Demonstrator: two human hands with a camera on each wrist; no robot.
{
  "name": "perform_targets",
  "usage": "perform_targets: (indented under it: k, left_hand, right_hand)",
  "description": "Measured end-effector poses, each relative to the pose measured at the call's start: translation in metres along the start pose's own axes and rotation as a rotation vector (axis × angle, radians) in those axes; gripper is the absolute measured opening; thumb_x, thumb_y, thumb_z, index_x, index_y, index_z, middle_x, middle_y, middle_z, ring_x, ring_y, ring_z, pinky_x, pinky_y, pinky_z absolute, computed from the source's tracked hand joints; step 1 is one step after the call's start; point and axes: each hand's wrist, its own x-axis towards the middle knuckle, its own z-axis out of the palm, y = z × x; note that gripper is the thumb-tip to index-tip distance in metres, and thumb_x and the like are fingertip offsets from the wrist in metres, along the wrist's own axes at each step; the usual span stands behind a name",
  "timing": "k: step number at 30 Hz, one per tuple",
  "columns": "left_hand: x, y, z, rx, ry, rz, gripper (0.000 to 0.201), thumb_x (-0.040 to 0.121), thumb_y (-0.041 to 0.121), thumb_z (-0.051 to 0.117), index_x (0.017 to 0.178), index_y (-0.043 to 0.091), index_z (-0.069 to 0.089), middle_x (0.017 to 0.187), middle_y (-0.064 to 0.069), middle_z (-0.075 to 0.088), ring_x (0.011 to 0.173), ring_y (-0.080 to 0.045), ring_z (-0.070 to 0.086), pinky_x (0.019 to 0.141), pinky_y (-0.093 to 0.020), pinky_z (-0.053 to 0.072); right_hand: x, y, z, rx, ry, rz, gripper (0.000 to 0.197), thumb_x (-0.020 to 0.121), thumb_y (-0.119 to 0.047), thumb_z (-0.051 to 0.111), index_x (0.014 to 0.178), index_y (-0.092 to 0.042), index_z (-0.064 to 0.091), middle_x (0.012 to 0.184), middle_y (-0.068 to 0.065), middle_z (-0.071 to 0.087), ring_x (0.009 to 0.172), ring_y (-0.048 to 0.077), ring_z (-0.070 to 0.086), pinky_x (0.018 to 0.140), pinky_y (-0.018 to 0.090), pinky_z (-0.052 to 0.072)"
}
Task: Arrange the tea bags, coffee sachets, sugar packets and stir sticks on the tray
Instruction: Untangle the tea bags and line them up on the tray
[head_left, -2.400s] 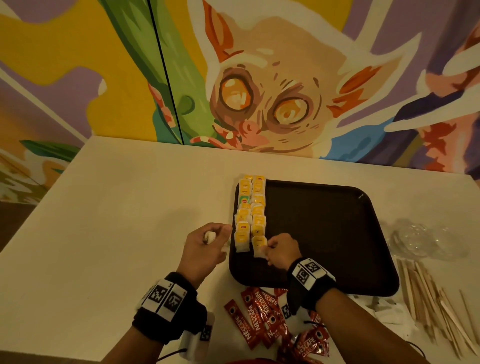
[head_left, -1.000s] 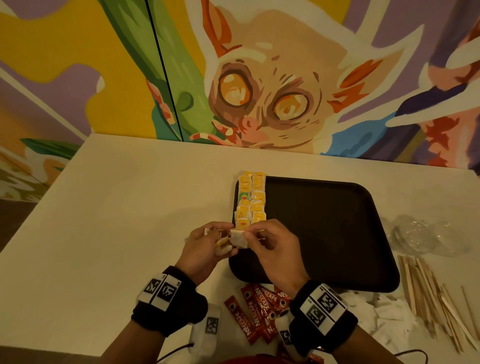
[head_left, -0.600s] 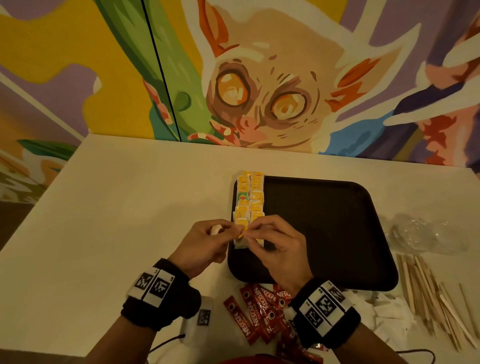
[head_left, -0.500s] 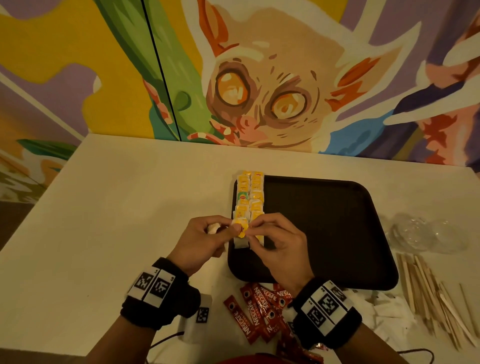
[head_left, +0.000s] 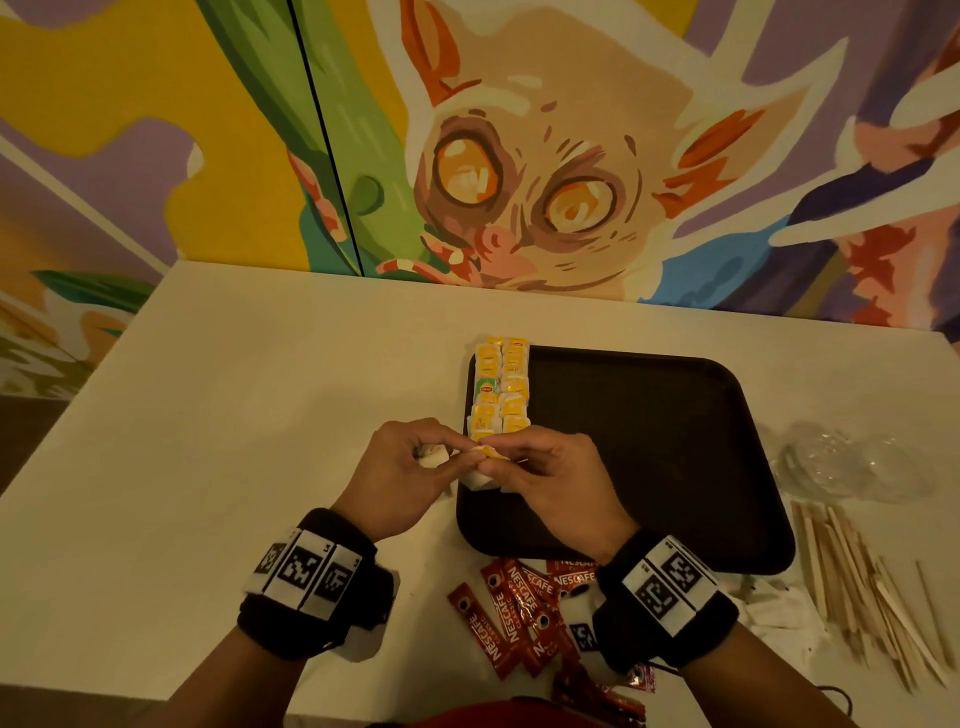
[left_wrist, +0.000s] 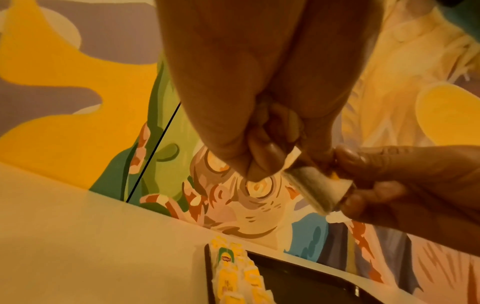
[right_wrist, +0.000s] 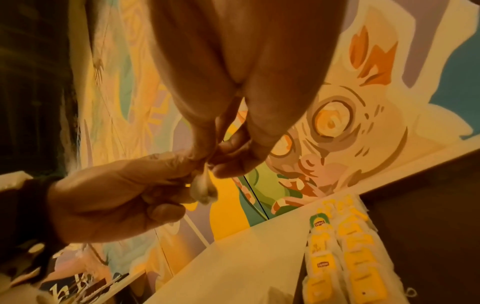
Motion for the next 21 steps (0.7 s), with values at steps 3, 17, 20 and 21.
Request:
perform_targets:
  k: [3, 17, 20, 21]
  left_hand:
    - [0.0, -0.001, -0.003, 0.065, 0.003, 0.015, 0.01, 0.078, 0.021, 0.076, 0.087, 0.017, 0.079, 0.07, 0.011, 0.065, 0.069, -0.003, 0.059, 0.064, -0.009, 0.039]
    - [0.0, -0.005, -0.009, 0.373, -0.166, 0.158, 0.013, 0.084, 0.022, 0.072, 0.095, 0.028, 0.077, 0.076, 0.011, 0.056, 0.077, 0.001, 0.053, 0.062, -0.006, 0.037]
    - [-0.001, -0.006, -0.009, 0.375, -0.168, 0.201, 0.016, 0.083, 0.017, 0.074, 0.096, 0.026, 0.078, 0.075, 0.014, 0.052, 0.073, 0.004, 0.052, 0.062, -0.005, 0.036]
    - [-0.001, -0.007, -0.009, 0.381, -0.169, 0.206, 0.018, 0.082, 0.014, 0.074, 0.096, 0.025, 0.078, 0.075, 0.016, 0.051, 0.073, 0.004, 0.052, 0.062, -0.005, 0.036]
  right_hand:
    - [0.0, 0.002, -0.001, -0.042, 0.017, -0.029, 0.014, 0.084, -0.018, 0.074, 0.097, -0.023, 0.077, 0.095, -0.004, 0.074, 0.092, 0.018, 0.07, 0.085, 0.046, 0.057]
    - [0.001, -0.01, -0.013, -0.175, -0.129, 0.089, 0.011, 0.077, -0.012, 0.081, 0.084, -0.016, 0.074, 0.087, -0.002, 0.074, 0.083, 0.011, 0.071, 0.082, 0.033, 0.059]
    - [0.001, -0.01, -0.015, -0.169, -0.118, 0.093, 0.014, 0.075, -0.012, 0.082, 0.085, -0.016, 0.074, 0.086, -0.003, 0.074, 0.081, 0.011, 0.07, 0.081, 0.034, 0.059]
    - [0.001, -0.01, -0.015, -0.177, -0.123, 0.095, 0.015, 0.075, -0.013, 0.082, 0.088, -0.016, 0.074, 0.086, -0.003, 0.074, 0.081, 0.011, 0.07, 0.081, 0.033, 0.058]
